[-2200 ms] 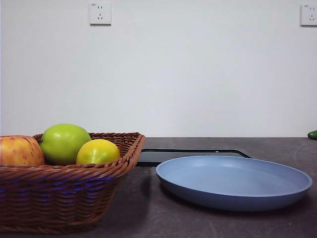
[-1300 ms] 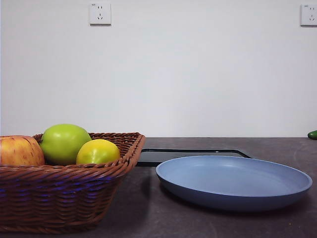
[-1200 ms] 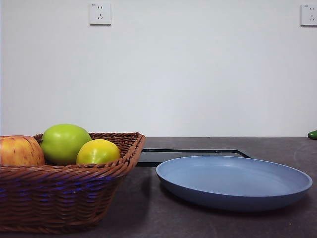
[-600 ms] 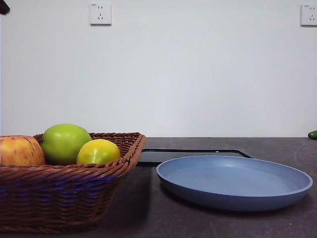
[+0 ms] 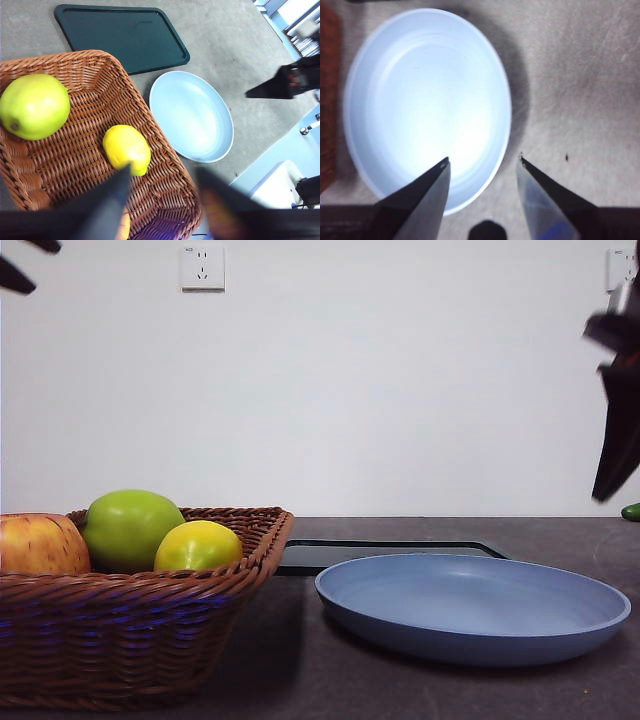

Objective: Take the lemon from the basket,put the lemon in the plate,hand out the plate

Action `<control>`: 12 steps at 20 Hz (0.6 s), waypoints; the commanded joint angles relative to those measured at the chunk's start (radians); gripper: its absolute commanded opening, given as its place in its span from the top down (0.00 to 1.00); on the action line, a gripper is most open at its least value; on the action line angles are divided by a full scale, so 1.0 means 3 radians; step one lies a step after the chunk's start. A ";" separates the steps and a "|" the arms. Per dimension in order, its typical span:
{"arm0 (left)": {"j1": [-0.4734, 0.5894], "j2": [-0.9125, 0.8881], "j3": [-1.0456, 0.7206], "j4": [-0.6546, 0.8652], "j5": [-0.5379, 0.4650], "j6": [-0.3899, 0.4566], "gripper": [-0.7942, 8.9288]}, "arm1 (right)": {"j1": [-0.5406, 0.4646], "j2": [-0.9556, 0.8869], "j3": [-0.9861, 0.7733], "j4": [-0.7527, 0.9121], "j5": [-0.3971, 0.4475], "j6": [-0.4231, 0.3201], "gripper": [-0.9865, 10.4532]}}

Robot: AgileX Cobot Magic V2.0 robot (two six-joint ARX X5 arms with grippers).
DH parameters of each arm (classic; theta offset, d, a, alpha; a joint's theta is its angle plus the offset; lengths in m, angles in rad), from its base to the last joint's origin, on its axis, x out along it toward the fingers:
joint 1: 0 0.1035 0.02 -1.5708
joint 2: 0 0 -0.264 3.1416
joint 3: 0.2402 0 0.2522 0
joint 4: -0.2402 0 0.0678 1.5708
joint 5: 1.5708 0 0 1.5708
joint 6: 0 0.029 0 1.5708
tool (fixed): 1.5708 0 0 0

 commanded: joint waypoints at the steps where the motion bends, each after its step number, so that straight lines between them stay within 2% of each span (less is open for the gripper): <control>1: -0.0014 0.0022 0.0055 0.0018 0.0005 -0.0013 0.57 | 0.0023 0.0275 0.0047 0.0120 -0.0005 -0.0003 0.71; 8: -0.0014 0.0022 0.0055 0.0018 0.0005 -0.0017 0.57 | 0.0027 0.0919 0.0047 0.0487 -0.0038 0.0033 0.71; 11: -0.0014 0.0022 0.0055 0.0027 0.0000 -0.0015 0.57 | 0.0027 0.1053 0.0047 0.0580 -0.0278 0.0050 0.78; 12: -0.0014 0.0022 0.0055 0.0038 -0.0005 -0.0015 0.57 | 0.0027 0.1067 0.0047 0.0591 -0.0280 0.0051 0.81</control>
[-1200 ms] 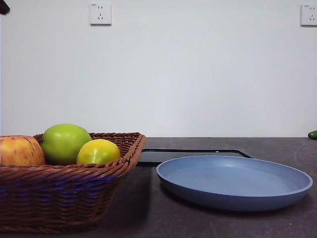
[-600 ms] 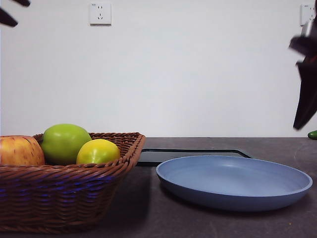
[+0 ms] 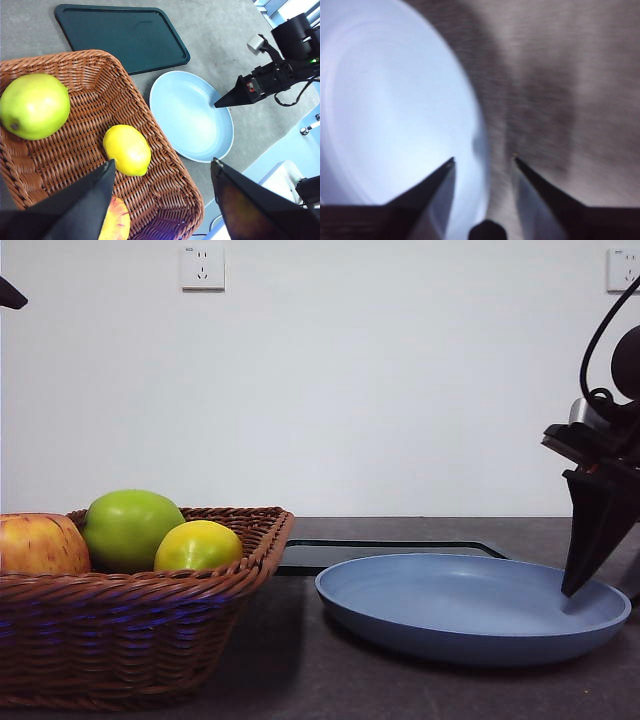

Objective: Take the lemon from the basket,put the lemon in the plate,hand out the plate

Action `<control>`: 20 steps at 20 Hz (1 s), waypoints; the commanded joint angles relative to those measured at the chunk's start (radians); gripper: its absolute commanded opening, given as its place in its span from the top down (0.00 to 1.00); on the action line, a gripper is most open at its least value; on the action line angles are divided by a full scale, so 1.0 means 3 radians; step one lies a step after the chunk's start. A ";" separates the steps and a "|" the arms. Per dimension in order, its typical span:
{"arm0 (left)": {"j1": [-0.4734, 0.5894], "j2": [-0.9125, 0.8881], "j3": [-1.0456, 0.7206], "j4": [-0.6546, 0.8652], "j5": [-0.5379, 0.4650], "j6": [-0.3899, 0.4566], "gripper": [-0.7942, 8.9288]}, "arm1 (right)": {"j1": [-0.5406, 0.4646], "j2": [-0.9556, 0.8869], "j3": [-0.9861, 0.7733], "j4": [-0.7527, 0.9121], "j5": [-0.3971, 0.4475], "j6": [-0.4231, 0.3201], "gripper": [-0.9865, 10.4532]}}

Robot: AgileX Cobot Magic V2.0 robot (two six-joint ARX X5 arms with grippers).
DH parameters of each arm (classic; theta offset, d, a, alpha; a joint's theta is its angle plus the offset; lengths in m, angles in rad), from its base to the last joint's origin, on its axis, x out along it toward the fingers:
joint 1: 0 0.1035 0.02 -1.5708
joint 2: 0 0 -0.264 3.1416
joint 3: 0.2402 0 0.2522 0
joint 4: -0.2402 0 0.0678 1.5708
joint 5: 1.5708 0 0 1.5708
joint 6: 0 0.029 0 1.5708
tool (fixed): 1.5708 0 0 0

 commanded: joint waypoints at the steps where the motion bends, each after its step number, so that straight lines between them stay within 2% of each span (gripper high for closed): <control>1: -0.0014 0.0022 0.0055 0.0041 -0.0014 -0.0013 0.57 | 0.0010 0.0060 0.0047 0.0031 -0.0022 0.0019 0.84; 4: -0.0014 0.0022 0.0055 0.0041 -0.0092 -0.0013 0.57 | 0.0008 0.0058 0.0047 0.0024 -0.0001 0.0060 0.91; 11: -0.0019 0.0028 0.0055 0.0042 -0.0083 -0.0034 0.57 | 0.0006 -0.0172 0.0047 -0.0053 -0.0025 0.0168 0.91; 14: -0.0048 0.0090 0.0055 0.0032 -0.0209 -0.0066 0.55 | 0.0005 -0.0460 0.0047 -0.0154 -0.0025 0.0169 0.91; 16: -0.0140 0.0172 0.0055 0.0022 -0.0320 -0.0076 0.49 | 0.0005 -0.0673 0.0047 -0.0240 -0.0023 0.0169 0.91; 18: -0.0282 0.0276 0.0055 0.0083 -0.0365 -0.0081 0.49 | 0.0005 -0.0881 0.0047 -0.0312 -0.0014 0.0170 0.91; 20: -0.0468 0.0413 0.0056 0.0289 -0.0407 -0.0259 0.49 | 0.0004 -0.1055 0.0047 -0.0362 -0.0011 0.0191 0.91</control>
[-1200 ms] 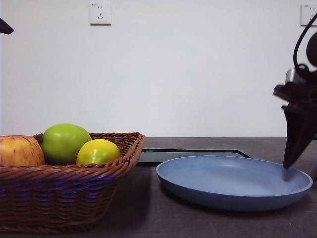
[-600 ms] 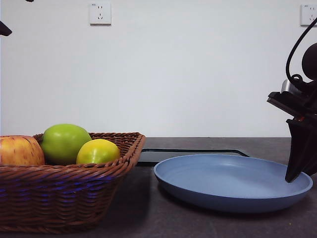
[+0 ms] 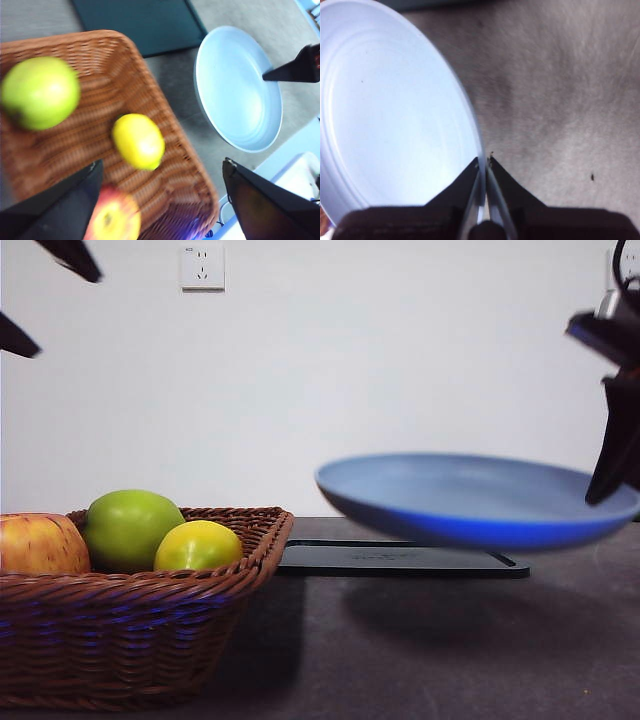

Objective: Take the lemon from the basket,put the lemon in the plate,hand out the plate

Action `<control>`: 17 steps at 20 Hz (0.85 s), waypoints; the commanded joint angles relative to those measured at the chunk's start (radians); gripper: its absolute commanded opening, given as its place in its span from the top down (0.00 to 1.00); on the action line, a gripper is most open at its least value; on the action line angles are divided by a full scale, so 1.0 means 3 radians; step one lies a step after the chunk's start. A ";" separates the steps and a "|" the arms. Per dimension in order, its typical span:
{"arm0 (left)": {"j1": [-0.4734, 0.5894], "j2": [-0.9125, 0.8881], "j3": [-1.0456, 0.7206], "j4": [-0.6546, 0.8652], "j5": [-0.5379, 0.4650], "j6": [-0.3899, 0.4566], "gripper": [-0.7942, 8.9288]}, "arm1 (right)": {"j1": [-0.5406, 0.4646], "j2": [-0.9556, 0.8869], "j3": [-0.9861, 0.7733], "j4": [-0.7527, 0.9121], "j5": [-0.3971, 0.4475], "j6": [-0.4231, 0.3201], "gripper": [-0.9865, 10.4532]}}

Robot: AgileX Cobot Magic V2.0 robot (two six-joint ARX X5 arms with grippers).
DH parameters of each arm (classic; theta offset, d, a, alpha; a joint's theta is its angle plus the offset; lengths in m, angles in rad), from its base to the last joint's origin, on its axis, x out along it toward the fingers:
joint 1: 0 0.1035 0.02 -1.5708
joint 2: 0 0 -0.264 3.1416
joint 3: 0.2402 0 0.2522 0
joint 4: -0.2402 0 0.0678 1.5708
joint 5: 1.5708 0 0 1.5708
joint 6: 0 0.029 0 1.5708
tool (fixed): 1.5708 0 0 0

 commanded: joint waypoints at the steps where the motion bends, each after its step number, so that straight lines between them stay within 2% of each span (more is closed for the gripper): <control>1: -0.0224 0.0188 0.0057 0.0261 -0.0102 -0.0251 0.49 | 0.0001 -0.0125 0.0047 -0.0020 -0.0017 0.0050 0.91; 6: -0.0665 0.0744 0.0070 0.0451 -0.0477 -0.0319 0.49 | 0.0001 -0.0341 0.0047 -0.0088 -0.0017 0.0047 0.91; 9: -0.0838 0.1064 0.0072 0.0526 -0.0607 -0.0482 0.49 | 0.0001 -0.0370 0.0047 -0.0094 -0.0018 0.0048 0.91; 15: -0.0965 0.1648 0.0239 0.0590 -0.0996 -0.0500 0.49 | 0.0001 -0.0370 0.0047 -0.0097 -0.0028 0.0048 0.91; 17: -0.0965 0.1822 0.0342 0.0585 -0.1012 -0.0500 0.49 | 0.0001 -0.0370 0.0047 -0.0097 -0.0031 0.0047 0.91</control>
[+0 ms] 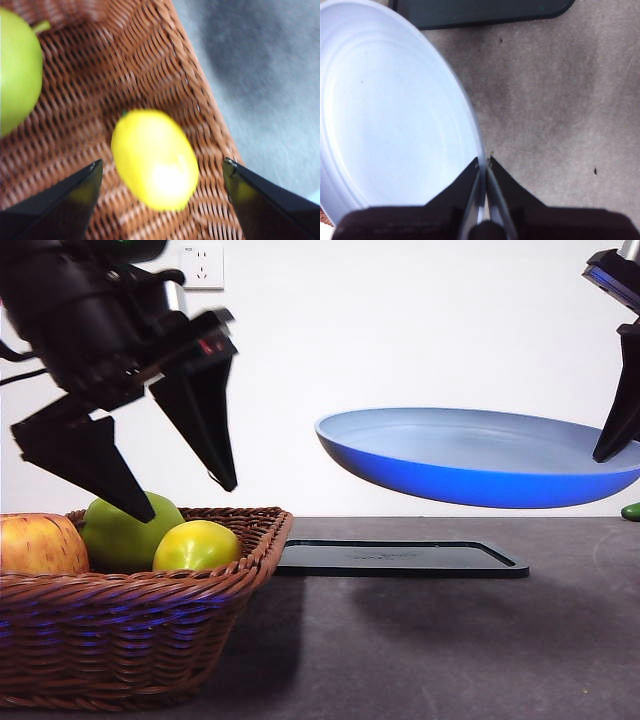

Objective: Take the lemon from the basket,put the lemon in the plate,hand out the plate

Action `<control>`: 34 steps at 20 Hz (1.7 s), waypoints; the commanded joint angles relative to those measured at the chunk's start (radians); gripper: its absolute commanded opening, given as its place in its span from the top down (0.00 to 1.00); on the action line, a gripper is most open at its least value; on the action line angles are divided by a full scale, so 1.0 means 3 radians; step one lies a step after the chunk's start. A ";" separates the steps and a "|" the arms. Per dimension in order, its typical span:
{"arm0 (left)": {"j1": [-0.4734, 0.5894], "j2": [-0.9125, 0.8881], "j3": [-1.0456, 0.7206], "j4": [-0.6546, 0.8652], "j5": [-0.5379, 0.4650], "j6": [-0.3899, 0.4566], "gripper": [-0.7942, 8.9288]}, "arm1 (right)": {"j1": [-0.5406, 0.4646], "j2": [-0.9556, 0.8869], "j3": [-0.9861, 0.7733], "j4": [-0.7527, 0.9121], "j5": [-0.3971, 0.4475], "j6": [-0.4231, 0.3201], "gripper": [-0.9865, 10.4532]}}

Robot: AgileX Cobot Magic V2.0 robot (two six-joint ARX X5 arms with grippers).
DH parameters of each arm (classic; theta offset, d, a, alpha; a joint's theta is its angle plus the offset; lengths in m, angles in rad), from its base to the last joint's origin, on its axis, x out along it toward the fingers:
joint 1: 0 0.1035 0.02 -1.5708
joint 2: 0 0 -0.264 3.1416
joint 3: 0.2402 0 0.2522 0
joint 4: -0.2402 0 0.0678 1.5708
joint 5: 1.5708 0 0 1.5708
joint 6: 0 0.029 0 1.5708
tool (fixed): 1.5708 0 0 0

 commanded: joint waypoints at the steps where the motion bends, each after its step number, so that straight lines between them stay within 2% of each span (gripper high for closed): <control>1: -0.0029 0.0212 0.0137 0.0017 -0.0018 -0.0019 0.49 | 0.0003 0.0019 0.0047 0.0029 -0.0028 0.0023 0.91; 13: -0.0048 0.0673 0.0205 -0.0024 -0.0015 0.0019 0.49 | 0.0003 0.0019 0.0047 0.0032 -0.0027 0.0020 0.91; 14: -0.0058 0.0674 0.0205 -0.0017 -0.0017 0.0022 0.52 | 0.0003 0.0019 0.0047 0.0032 -0.0027 0.0020 0.91; 17: -0.0079 0.0673 0.0205 -0.0025 -0.0020 0.0142 0.74 | 0.0003 0.0019 0.0047 0.0032 -0.0025 0.0019 0.91; 19: -0.0079 0.0671 0.0207 -0.0020 -0.0019 0.0230 0.80 | 0.0003 0.0019 0.0047 0.0032 -0.0024 0.0006 0.91; 23: -0.0058 0.0612 0.0345 -0.0207 -0.0025 0.0324 0.80 | 0.0003 0.0020 0.0047 0.0034 0.0004 -0.0005 0.91; 27: -0.0070 0.0306 0.0730 -0.0464 0.0000 0.0364 0.80 | 0.0003 0.0028 0.0047 0.0033 0.0443 0.0020 0.91; 31: -0.0229 0.0076 0.1109 -0.0446 0.0355 0.0359 0.80 | 0.0013 0.0102 0.0047 0.0032 0.0397 0.0200 0.91; 34: -0.0511 0.0099 0.1190 -0.0354 0.0323 0.0361 0.80 | 0.0146 0.0149 0.0047 0.0031 0.0315 0.0253 0.91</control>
